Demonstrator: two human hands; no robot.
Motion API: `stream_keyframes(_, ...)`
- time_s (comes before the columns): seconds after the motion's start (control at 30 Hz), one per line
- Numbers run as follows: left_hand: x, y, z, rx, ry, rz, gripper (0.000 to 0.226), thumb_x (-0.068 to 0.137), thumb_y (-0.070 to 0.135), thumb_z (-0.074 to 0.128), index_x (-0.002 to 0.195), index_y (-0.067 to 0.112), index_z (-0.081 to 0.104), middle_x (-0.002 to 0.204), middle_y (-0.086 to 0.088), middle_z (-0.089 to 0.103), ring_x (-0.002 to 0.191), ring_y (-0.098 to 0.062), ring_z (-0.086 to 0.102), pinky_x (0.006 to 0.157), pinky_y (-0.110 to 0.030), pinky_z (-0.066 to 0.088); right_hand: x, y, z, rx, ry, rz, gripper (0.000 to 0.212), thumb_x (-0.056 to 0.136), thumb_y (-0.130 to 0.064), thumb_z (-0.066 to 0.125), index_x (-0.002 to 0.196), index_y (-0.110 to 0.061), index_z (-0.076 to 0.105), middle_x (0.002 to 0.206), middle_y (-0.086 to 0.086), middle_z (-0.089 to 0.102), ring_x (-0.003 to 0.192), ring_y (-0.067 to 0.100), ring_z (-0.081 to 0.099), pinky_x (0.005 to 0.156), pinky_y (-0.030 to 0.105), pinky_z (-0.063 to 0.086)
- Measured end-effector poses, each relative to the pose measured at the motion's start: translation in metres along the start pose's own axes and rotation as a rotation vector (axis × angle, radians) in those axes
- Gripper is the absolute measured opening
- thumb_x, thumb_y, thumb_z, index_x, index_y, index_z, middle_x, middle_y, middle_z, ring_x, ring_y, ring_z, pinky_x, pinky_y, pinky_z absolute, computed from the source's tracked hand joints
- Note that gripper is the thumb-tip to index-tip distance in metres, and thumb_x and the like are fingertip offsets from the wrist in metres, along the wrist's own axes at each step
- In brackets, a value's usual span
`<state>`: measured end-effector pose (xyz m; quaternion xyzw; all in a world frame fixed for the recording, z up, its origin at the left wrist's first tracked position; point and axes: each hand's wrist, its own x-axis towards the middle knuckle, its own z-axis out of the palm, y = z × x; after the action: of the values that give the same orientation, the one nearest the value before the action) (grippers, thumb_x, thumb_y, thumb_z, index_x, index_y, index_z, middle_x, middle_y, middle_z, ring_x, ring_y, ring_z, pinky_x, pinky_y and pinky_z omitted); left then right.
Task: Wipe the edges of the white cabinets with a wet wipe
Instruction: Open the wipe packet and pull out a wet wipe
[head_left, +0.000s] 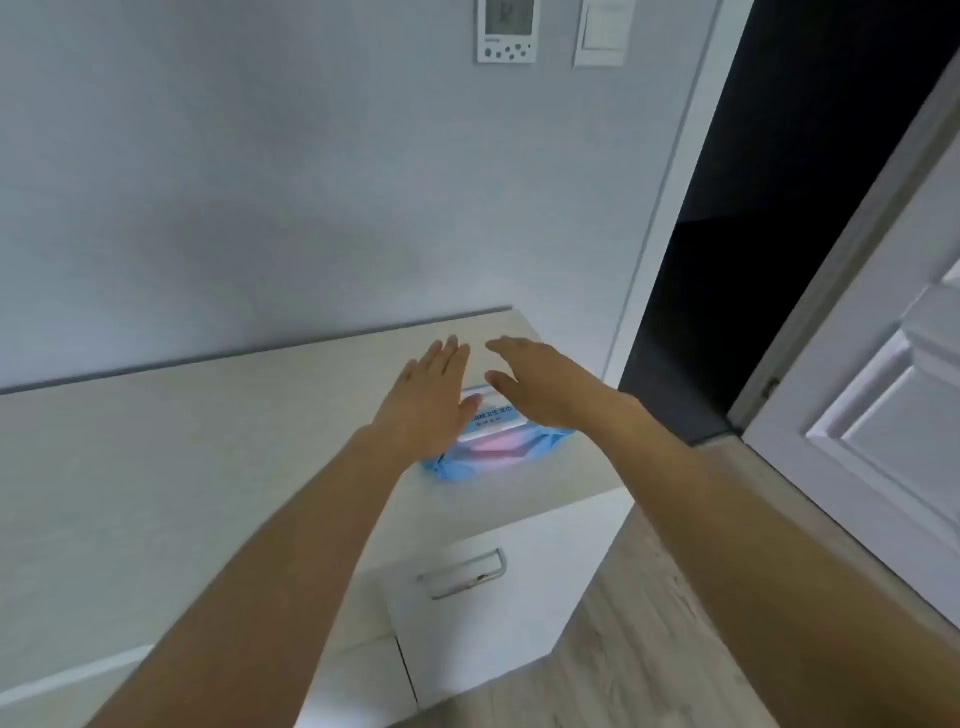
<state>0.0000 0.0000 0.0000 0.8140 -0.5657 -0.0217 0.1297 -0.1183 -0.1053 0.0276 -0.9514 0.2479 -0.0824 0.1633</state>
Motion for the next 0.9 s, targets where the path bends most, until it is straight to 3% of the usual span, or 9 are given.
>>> stream_keyframes(0.27, 0.026, -0.016, 0.049, -0.112, -0.089, -0.084, 0.059, 0.099, 0.034, 0.032, 0.147, 0.013, 0.004, 0.156, -0.002, -0.001, 0.142, -0.015, 0.0, 0.114, -0.03, 0.005, 0.026, 0.048, 0.041, 0.029, -0.087, 0.037, 0.046, 0.098, -0.028, 0.041, 0.141, -0.018, 0.029, 0.146, 0.004, 0.035, 0.129, 0.023, 0.038, 0.104, 0.036, 0.031)
stream_keyframes(0.43, 0.029, -0.015, 0.077, -0.16, -0.125, -0.132, 0.06, 0.099, 0.034, 0.035, 0.147, 0.014, 0.007, 0.157, -0.001, 0.002, 0.142, -0.015, 0.004, 0.113, -0.028, 0.009, 0.031, 0.068, 0.061, 0.06, -0.153, -0.008, 0.046, 0.096, -0.026, 0.045, 0.139, -0.015, 0.031, 0.143, 0.006, 0.039, 0.12, 0.025, 0.045, 0.094, 0.039, 0.041)
stream_keyframes(0.53, 0.029, -0.014, 0.088, -0.205, -0.13, -0.181, 0.06, 0.098, 0.038, 0.035, 0.147, 0.015, 0.009, 0.156, 0.001, 0.005, 0.141, -0.013, 0.008, 0.112, -0.026, 0.01, 0.035, 0.075, 0.07, 0.036, -0.173, -0.062, 0.05, 0.095, -0.031, 0.047, 0.139, -0.014, 0.031, 0.146, 0.007, 0.034, 0.126, 0.025, 0.039, 0.097, 0.039, 0.04)
stream_keyframes(0.7, 0.029, -0.015, 0.102, -0.162, -0.039, -0.203, 0.063, 0.094, 0.043, 0.043, 0.145, 0.013, 0.02, 0.152, -0.002, 0.024, 0.137, -0.014, 0.021, 0.111, -0.026, 0.014, 0.046, 0.091, 0.079, 0.052, -0.189, -0.142, 0.049, 0.091, -0.036, 0.053, 0.13, -0.011, 0.04, 0.137, 0.008, 0.044, 0.118, 0.023, 0.044, 0.092, 0.034, 0.039)
stream_keyframes(0.8, 0.029, -0.013, 0.107, -0.133, -0.025, -0.205, 0.067, 0.09, 0.042, 0.052, 0.143, 0.012, 0.025, 0.15, -0.003, 0.027, 0.136, -0.016, 0.024, 0.112, -0.028, 0.015, 0.056, 0.102, 0.081, 0.044, -0.227, -0.185, 0.059, 0.087, -0.042, 0.057, 0.134, -0.011, 0.037, 0.141, 0.006, 0.04, 0.126, 0.021, 0.035, 0.102, 0.033, 0.028)
stream_keyframes(0.9, 0.031, -0.012, 0.106, -0.175, 0.017, -0.26, 0.07, 0.084, 0.04, 0.063, 0.141, 0.012, 0.031, 0.144, -0.004, 0.036, 0.13, -0.019, 0.034, 0.109, -0.029, 0.023, 0.065, 0.112, 0.077, 0.017, -0.283, -0.246, 0.067, 0.082, -0.045, 0.061, 0.135, -0.011, 0.036, 0.138, 0.006, 0.039, 0.123, 0.021, 0.035, 0.101, 0.034, 0.028)
